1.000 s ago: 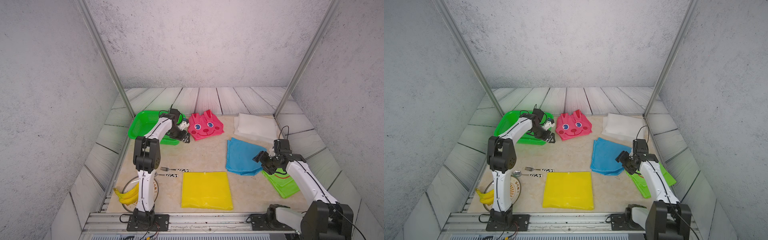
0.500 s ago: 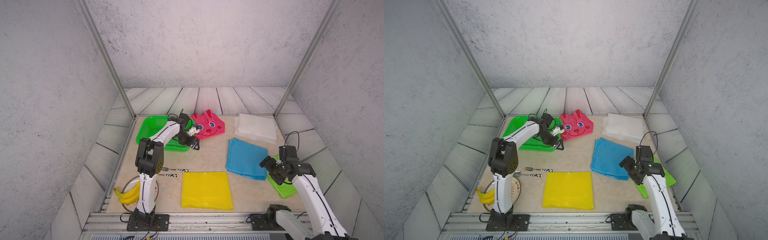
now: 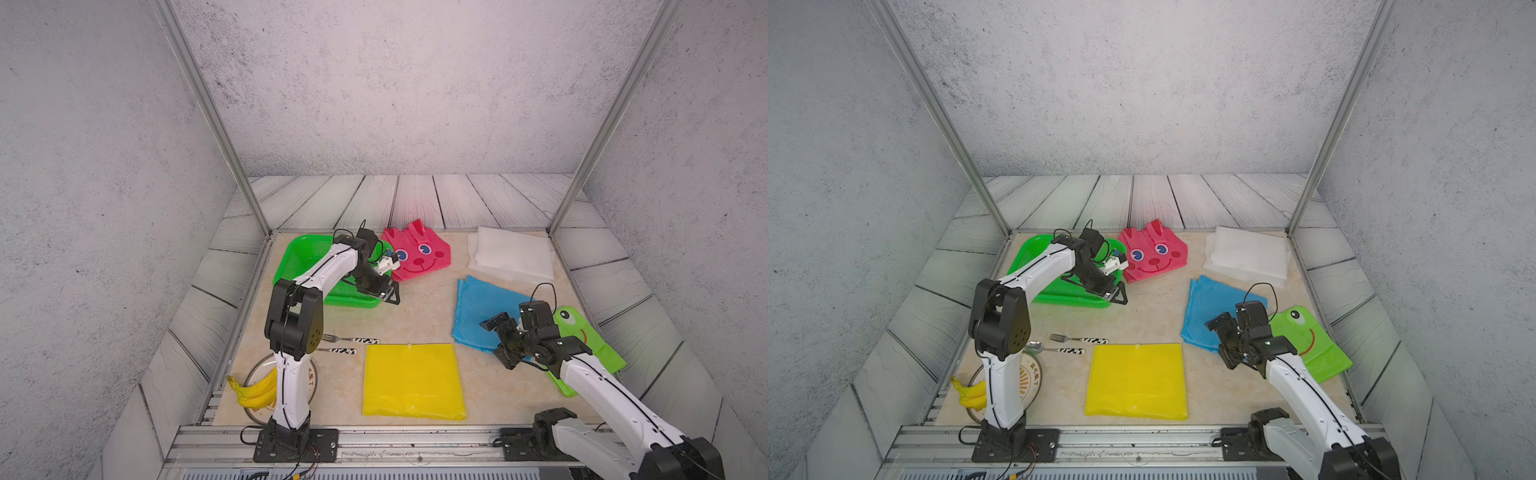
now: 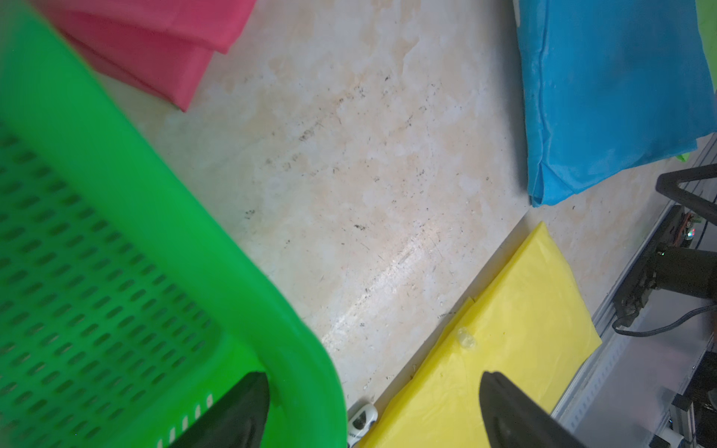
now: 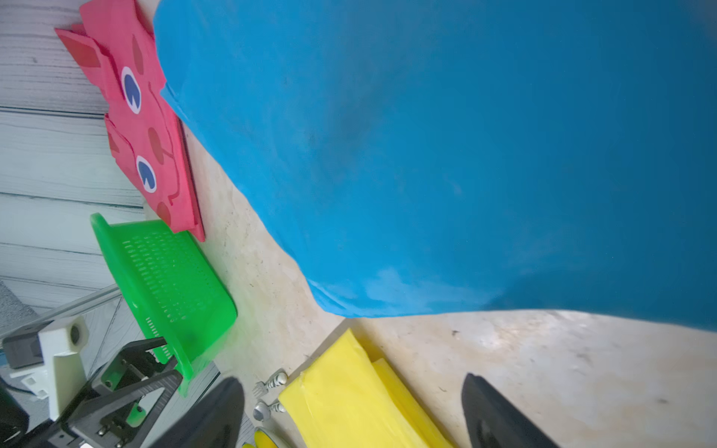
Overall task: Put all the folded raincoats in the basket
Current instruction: Place the raincoat at the center of the board, then pick up the raincoat from the center of the board.
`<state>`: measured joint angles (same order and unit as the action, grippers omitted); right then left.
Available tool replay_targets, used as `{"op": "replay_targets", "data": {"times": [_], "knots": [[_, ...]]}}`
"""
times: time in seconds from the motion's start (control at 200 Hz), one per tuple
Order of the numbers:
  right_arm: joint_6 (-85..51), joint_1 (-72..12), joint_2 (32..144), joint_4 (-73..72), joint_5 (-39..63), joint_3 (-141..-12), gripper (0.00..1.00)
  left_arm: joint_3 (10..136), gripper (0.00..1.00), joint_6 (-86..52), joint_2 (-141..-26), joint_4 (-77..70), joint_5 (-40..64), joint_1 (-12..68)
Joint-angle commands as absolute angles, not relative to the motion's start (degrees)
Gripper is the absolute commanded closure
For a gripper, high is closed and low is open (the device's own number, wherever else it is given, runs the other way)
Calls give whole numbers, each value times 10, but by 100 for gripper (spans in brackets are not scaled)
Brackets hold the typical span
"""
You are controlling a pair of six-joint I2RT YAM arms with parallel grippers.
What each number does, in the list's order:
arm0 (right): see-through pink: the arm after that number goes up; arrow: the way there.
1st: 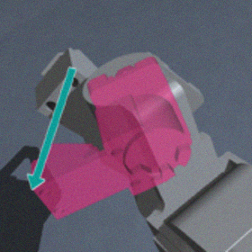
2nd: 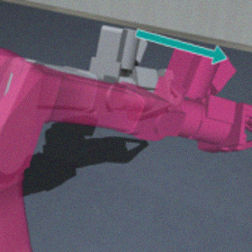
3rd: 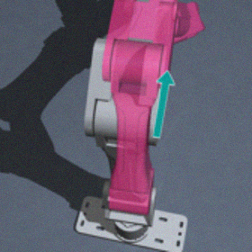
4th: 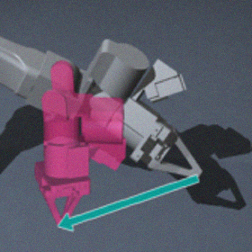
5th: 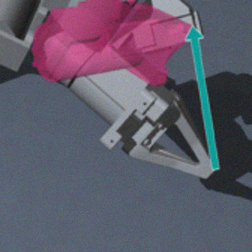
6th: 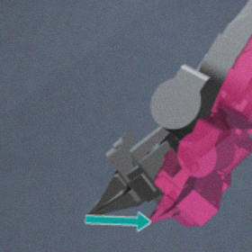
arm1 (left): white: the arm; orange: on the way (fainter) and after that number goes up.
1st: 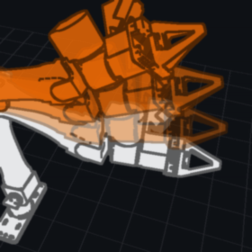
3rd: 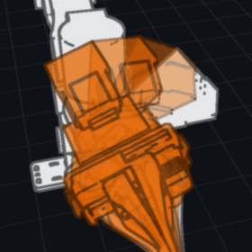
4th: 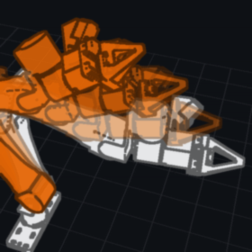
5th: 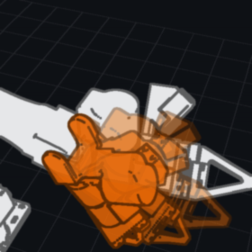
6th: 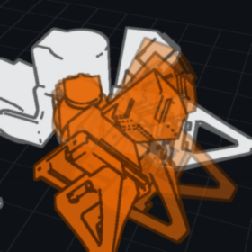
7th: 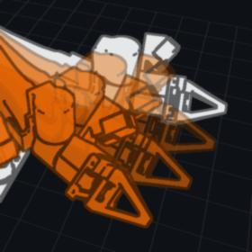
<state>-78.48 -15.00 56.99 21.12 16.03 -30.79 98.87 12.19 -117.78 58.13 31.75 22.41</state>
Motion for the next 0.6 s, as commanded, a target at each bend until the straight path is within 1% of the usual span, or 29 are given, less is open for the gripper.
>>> {"op": "replay_targets", "data": {"times": [0.0,0.1,0.18,0.32,0.47,0.555,0.596], "knots": [[-880,-176,601,119,101,-286,8,971,10,139,-1158,602,334,229],[-922,-190,624,81,61,-264,8,954,10,144,-1148,600,343,230],[-939,-199,635,79,32,-259,9,943,10,148,-1141,599,353,231],[-963,-215,655,89,15,-257,12,932,9,158,-1129,600,360,235],[-979,-228,696,83,23,-264,14,922,9,163,-1117,598,366,239],[-979,-229,720,85,21,-273,18,916,10,167,-1114,600,370,243],[-976,-230,729,85,15,-275,22,914,10,169,-1112,601,370,244]]}}
